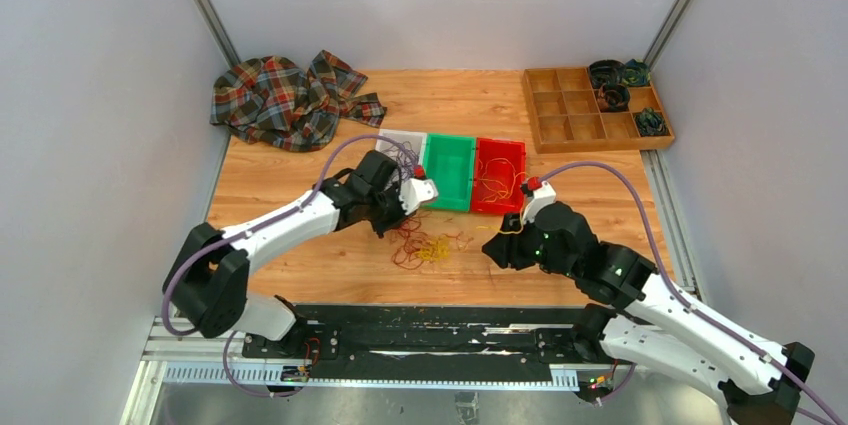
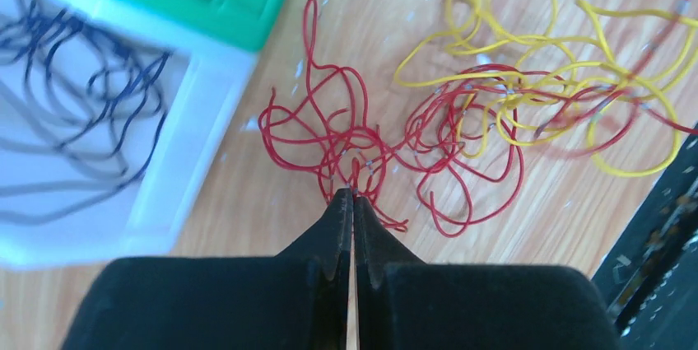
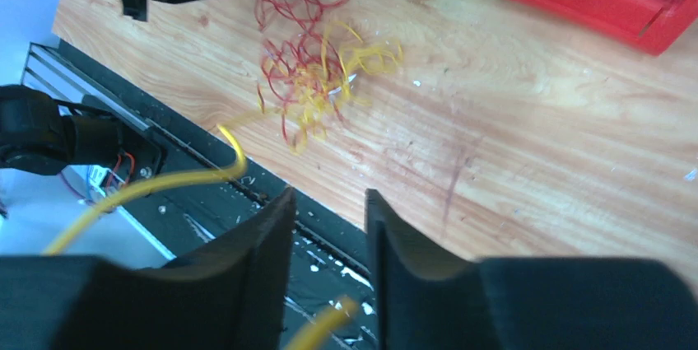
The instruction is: Untangle the cables
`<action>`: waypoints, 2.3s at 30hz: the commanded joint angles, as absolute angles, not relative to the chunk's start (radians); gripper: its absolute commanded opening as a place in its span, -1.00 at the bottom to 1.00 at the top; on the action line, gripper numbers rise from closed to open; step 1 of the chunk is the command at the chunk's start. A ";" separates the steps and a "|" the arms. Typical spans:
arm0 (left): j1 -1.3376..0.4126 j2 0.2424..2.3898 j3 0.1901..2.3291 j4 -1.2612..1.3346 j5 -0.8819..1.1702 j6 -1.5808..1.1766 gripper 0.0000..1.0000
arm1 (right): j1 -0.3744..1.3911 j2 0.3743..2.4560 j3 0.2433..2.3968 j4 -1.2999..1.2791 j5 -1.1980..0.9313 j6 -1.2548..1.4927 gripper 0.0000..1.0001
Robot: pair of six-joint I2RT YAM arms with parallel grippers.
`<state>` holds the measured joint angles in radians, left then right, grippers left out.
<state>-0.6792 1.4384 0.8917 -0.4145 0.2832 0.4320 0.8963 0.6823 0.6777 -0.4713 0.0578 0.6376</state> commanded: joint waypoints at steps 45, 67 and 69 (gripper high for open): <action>-0.581 1.179 0.820 -0.630 0.213 0.619 0.48 | 0.960 1.424 0.720 0.162 -0.177 0.633 -0.10; -0.482 1.288 0.728 -0.481 0.302 0.605 0.12 | 1.016 1.661 0.807 0.241 0.010 0.635 -0.81; -0.482 1.296 0.714 -0.458 0.298 0.608 0.12 | 1.015 1.624 0.792 0.235 0.033 0.632 -0.95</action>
<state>-0.4873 1.2781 0.7372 -0.5411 0.2672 0.6132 1.0012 1.6978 0.8200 0.2150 -0.0360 0.6273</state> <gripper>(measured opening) 0.558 0.077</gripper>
